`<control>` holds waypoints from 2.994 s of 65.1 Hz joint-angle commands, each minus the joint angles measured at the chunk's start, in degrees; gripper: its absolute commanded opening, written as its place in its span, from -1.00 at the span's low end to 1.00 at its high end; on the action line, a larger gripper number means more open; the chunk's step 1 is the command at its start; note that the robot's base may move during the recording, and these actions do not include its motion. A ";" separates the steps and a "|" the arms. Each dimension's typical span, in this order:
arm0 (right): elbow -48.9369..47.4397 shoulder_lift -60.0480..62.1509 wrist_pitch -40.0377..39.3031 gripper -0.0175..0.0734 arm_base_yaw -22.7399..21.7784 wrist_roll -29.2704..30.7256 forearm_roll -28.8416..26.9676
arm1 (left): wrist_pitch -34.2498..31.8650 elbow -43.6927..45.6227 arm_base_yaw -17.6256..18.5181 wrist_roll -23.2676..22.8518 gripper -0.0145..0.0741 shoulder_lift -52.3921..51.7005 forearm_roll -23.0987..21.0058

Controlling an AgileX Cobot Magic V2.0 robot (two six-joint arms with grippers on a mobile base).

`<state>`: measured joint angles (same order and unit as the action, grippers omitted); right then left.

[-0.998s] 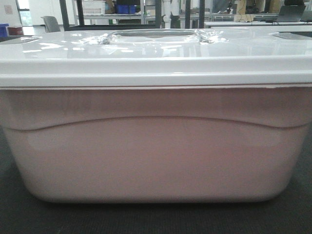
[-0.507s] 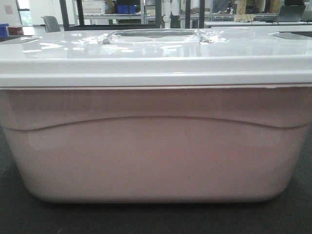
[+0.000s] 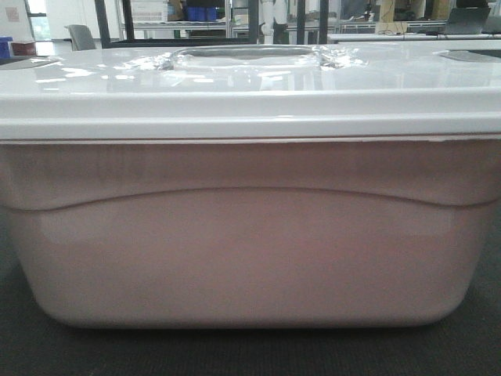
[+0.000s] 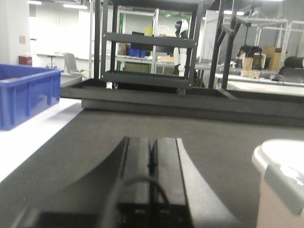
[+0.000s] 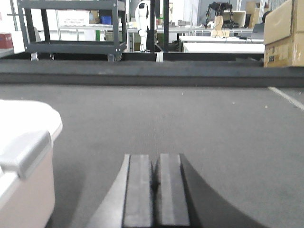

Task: Grab white bin and place on right shelf

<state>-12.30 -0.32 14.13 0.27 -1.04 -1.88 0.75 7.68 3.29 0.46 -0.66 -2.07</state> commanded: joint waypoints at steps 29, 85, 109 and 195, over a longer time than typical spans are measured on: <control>-27.88 -29.70 6.01 -0.49 -0.24 -0.01 -0.08 | -1.99 18.28 -0.05 -0.46 -0.94 12.14 -0.07; -52.52 -60.11 46.86 -0.49 -0.24 -0.01 -0.14 | 54.34 57.59 -0.05 -0.46 -0.94 65.37 -2.87; -52.52 -60.11 51.02 -0.49 -0.24 -0.01 -1.79 | 54.24 57.59 -0.05 -0.46 -0.94 72.06 -5.62; -52.46 -74.00 47.98 0.76 -0.24 -1.52 -5.74 | 54.22 57.59 -0.05 2.80 0.39 74.29 -7.56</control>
<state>-62.67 -75.70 63.82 0.27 -2.70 -7.04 56.69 63.40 3.29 3.06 75.02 -8.11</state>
